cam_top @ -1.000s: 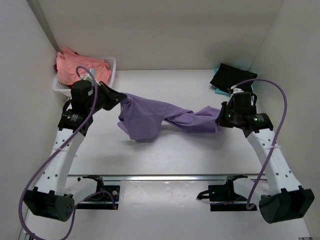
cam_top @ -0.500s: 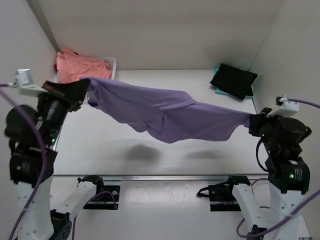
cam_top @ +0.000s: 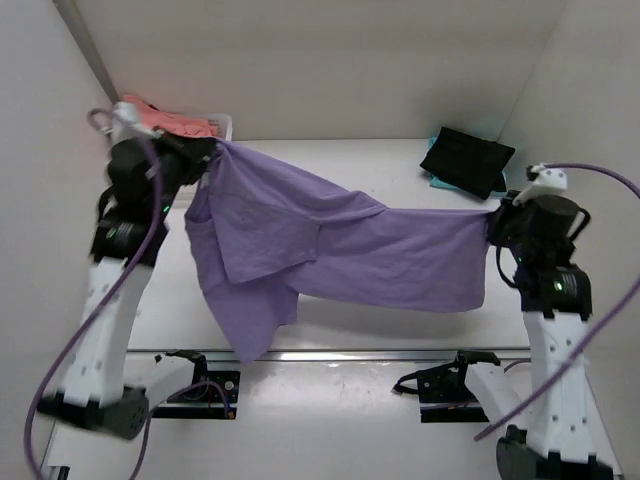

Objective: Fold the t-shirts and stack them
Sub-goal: Flatten out the tshirt

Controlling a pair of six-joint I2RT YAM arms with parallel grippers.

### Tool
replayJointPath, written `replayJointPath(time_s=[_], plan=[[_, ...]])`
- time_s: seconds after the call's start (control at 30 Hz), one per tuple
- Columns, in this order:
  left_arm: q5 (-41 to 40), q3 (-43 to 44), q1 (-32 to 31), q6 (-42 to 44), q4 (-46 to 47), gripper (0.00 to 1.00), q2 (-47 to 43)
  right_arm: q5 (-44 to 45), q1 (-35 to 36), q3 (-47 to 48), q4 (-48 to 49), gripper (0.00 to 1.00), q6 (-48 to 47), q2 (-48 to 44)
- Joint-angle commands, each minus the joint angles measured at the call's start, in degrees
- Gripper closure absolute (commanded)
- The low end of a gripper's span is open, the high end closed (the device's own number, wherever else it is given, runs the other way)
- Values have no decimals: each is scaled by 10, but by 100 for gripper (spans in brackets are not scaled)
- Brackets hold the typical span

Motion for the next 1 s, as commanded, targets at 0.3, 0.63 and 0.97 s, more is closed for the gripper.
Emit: replayJointPath(time_s=[0.3, 0.63, 0.97], plan=[[85, 56, 37, -1, 169, 73, 430, 73, 53, -9, 186, 89, 62, 323], [110, -111, 31, 18, 108, 40, 291, 82, -7, -98, 177, 34, 98, 325], [110, -409, 11, 46, 17, 38, 113, 105, 18, -202, 164, 33, 106, 290]])
